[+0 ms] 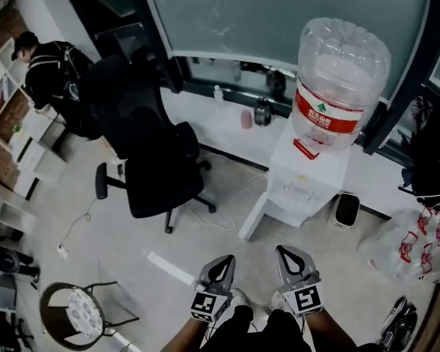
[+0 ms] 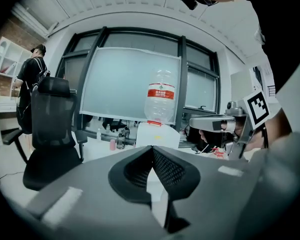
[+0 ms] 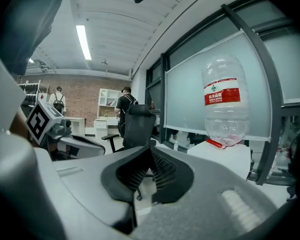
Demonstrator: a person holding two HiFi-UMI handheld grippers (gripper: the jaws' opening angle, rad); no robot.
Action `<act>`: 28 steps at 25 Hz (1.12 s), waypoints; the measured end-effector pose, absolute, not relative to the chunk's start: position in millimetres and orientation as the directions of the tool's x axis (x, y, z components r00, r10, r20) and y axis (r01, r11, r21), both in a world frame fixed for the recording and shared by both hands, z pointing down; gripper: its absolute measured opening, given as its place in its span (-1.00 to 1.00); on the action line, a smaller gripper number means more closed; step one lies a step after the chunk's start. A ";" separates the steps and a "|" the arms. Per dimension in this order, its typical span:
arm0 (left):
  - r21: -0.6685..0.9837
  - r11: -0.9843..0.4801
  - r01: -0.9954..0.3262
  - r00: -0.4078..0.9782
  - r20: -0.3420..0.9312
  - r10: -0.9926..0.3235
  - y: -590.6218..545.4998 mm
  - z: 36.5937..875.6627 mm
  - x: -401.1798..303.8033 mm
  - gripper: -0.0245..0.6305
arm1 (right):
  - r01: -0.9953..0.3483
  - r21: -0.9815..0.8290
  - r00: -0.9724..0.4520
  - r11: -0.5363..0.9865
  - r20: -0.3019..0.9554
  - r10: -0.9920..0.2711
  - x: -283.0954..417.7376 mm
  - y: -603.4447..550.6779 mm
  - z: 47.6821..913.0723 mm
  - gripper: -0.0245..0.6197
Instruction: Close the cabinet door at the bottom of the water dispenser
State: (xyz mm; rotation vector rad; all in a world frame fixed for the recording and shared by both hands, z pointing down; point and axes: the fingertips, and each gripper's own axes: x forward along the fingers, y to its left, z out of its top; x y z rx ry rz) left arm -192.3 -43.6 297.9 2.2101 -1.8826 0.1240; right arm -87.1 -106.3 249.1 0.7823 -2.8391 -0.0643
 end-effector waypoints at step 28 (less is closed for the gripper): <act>0.066 -0.120 -0.991 0.125 0.065 -0.990 -146.9 649.2 -188.0 -0.87 | -0.580 0.122 -0.806 0.806 0.055 -0.589 -90.7 -187.9 609.1 -0.91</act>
